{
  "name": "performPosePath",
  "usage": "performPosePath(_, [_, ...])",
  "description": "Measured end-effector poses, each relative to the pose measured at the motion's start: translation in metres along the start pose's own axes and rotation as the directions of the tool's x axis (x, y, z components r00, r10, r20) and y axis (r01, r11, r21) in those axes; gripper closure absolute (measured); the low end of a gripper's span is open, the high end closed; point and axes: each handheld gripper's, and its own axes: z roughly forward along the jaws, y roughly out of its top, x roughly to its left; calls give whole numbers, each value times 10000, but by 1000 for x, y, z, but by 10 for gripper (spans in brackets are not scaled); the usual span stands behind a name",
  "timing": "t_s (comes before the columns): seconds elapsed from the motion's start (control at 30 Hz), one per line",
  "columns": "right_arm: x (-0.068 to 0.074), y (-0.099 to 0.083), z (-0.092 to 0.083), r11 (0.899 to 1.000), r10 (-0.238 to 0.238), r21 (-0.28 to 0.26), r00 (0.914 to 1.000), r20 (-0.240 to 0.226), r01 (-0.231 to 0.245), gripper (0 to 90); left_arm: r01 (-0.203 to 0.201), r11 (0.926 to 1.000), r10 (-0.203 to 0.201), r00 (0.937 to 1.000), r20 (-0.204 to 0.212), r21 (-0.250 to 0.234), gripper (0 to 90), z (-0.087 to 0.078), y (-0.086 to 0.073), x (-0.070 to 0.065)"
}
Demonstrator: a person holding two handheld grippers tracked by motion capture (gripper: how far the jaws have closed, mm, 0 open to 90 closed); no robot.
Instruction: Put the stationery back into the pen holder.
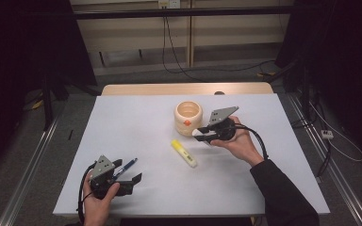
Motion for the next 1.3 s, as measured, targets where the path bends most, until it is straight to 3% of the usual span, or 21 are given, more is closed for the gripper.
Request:
performPosePath(0.17, [-2, 4, -10, 9944, 456, -964, 9988, 154, -439, 685, -15, 10000, 15, 10000, 18, 12, 75, 0, 0, 0])
performPosePath(0.37, [-4, 9, -20, 9771, 895, -1972, 9953, 374, -805, 685, -57, 9999, 56, 9999, 119, 85, 75, 2, 0, 0])
performPosePath(0.47, [-4, 12, -23, 9694, 1164, -2252, 9907, 699, -980, 685, -101, 9999, 100, 9999, 112, 121, 75, 3, 0, -1])
performPosePath(0.67, [-9, 21, -30, 9546, 1357, -2783, 9869, 867, -1068, 685, -50, 9999, 49, 10000, 80, 119, 75, 3, 0, 0])
performPosePath(0.77, [-12, 26, -32, 9413, 1540, -3162, 9839, 902, -1183, 685, -9, 10000, 9, 10000, 20, 80, 75, 3, 0, 0])
performPosePath(0.93, [-18, 40, -35, 9327, 1617, -3416, 9806, 1104, -1154, 685, -13, 10000, 13, 10000, -21, 77, 75, 1, 0, 1])
performPosePath(1.03, [-23, 49, -38, 9203, 1811, -3712, 9757, 1231, -1239, 685, -21, 10000, 22, 10000, -27, 83, 75, 1, 0, 0])
performPosePath(1.3, [-33, 64, -32, 9087, 1977, -3970, 9708, 1362, -1294, 685, 62, 10000, -62, 10000, -63, 53, 75, 1, 0, 1])
